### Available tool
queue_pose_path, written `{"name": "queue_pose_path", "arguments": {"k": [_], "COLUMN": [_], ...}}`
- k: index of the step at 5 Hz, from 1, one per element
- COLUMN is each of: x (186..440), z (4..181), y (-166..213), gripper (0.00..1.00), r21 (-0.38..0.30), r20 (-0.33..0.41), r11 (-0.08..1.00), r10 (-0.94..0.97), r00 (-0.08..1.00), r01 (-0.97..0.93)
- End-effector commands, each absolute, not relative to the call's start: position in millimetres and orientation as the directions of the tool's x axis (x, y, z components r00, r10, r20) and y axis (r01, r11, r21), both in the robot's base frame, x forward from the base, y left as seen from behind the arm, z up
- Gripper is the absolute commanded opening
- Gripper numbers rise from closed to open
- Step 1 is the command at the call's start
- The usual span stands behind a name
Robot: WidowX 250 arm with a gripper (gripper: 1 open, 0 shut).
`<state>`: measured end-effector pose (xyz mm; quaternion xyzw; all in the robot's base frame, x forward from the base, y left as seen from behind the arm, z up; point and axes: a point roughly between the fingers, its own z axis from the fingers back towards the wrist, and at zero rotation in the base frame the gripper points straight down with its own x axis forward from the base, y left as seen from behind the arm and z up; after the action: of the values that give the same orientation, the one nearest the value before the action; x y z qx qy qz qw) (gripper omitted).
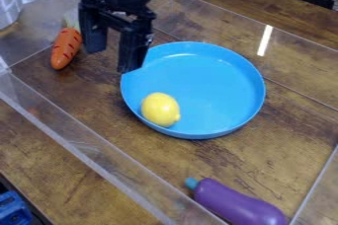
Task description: Put the carrot on the blue tray
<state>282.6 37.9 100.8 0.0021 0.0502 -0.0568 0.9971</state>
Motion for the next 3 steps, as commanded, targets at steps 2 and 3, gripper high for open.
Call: {"name": "queue_pose_path", "arguments": {"k": [2,3], "x": [277,269], "z": [90.4,90.9], "y": [58,65], "gripper": [1.0,1.0], "r21": [0.006,0.013], "r20": [-0.067,-0.042], "r11": [0.989,0.991], "r10": [-0.147,-0.13], "r00": [0.987,0.991], "r01": [0.147,0.13]}}
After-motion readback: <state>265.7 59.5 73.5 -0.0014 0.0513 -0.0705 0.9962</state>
